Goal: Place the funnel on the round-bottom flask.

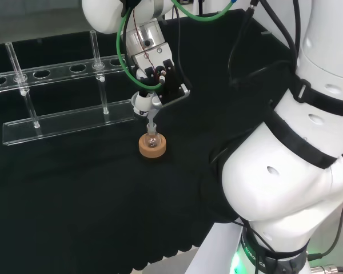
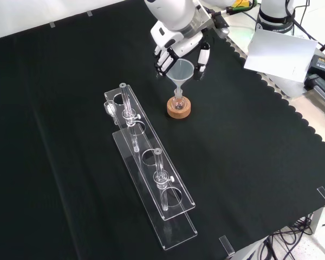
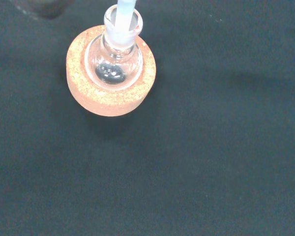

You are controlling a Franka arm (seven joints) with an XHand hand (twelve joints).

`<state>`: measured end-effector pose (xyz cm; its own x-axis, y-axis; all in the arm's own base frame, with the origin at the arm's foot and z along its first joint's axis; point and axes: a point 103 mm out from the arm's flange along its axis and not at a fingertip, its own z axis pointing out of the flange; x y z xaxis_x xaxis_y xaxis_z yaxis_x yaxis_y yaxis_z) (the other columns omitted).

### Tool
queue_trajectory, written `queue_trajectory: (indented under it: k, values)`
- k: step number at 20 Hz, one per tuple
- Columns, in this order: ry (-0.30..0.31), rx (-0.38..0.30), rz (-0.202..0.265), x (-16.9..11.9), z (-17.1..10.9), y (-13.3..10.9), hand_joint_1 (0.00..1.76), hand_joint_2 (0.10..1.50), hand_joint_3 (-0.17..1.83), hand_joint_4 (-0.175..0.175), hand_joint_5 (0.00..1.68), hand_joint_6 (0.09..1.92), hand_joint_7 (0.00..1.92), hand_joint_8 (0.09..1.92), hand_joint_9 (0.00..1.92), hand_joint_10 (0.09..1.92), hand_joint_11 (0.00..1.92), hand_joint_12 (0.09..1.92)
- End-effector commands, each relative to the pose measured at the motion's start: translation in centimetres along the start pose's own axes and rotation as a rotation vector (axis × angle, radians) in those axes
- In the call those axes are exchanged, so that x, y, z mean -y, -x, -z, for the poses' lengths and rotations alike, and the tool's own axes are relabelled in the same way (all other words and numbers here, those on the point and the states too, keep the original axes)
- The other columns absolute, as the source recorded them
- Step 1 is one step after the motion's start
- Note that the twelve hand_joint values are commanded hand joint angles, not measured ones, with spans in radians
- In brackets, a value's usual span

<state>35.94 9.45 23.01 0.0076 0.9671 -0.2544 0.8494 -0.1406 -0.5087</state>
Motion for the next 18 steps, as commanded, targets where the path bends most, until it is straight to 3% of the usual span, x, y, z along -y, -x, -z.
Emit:
queue_trajectory:
  k: [1, 15, 18]
  values:
    - [-0.018, 0.001, 0.004, -1.1, -0.9, -0.1, 0.79, 1.02, -0.17, -0.063, 0.55, 0.1, 0.53, 0.72, 0.79, 0.53, 0.49, 1.29]
    - [-0.051, -0.006, 0.015, -1.9, -1.9, -0.5, 0.78, 1.02, -0.17, -0.063, 0.54, 0.1, 0.49, 0.72, 0.74, 0.53, 0.48, 1.29]
    - [-0.055, -0.008, 0.017, -1.8, -1.9, -0.7, 0.77, 1.02, -0.17, -0.063, 0.52, 0.1, 0.41, 0.74, 0.66, 0.58, 0.46, 1.3]
